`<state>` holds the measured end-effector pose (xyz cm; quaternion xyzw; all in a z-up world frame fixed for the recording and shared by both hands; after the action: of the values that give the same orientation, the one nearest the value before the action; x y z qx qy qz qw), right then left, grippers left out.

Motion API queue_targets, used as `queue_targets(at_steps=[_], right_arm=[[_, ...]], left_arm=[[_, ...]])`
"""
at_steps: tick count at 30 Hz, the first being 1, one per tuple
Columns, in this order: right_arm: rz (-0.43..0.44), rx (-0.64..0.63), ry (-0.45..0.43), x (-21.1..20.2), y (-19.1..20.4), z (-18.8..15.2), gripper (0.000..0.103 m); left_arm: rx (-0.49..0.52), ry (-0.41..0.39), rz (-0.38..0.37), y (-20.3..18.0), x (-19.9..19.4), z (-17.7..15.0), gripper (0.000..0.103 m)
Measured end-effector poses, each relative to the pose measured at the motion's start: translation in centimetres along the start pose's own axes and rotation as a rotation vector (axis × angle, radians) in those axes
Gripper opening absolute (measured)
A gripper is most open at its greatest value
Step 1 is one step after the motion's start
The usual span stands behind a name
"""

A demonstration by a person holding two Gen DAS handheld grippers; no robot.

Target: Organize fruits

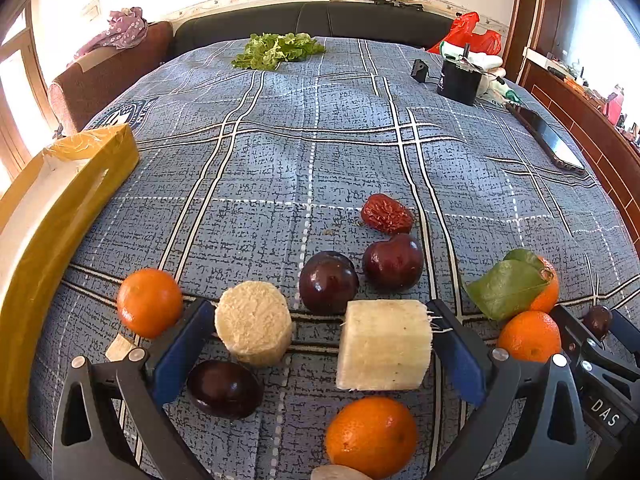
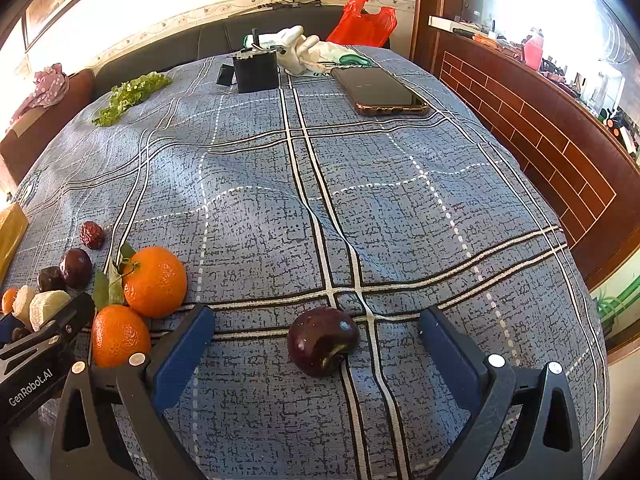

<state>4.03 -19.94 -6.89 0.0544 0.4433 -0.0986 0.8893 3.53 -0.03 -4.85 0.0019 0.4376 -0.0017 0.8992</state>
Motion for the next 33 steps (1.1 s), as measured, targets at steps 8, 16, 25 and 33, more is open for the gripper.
queue_targets(at_steps=[8, 16, 25, 33], right_arm=[[0.001, 0.001, -0.001, 0.05, -0.01, -0.03, 0.103], [0.001, 0.001, -0.001, -0.09, 0.06, -0.17, 0.103], [0.001, 0.001, 0.000, 0.04, -0.01, -0.06, 0.103], [0.001, 0.001, 0.000, 0.06, 0.00, -0.07, 0.103]], left_arm=[[0.000, 0.000, 0.000, 0.00, 0.00, 0.00, 0.103], [0.000, 0.000, 0.000, 0.00, 0.00, 0.00, 0.103], [0.000, 0.000, 0.000, -0.01, 0.00, 0.00, 0.103], [0.000, 0.000, 0.000, -0.01, 0.00, 0.00, 0.103]])
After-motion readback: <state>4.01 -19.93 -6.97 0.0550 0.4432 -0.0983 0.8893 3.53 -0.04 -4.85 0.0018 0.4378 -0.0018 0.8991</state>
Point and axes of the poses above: each gripper's, at about its wrist camera, not at the fingertips, and x roughly the way its jaws point, y to its left, z to its top, the point moved 6 cm from there along x, roughly the way its jaws point, and after that the axes turned 2 degrees about -y, right-handed, at the moved point
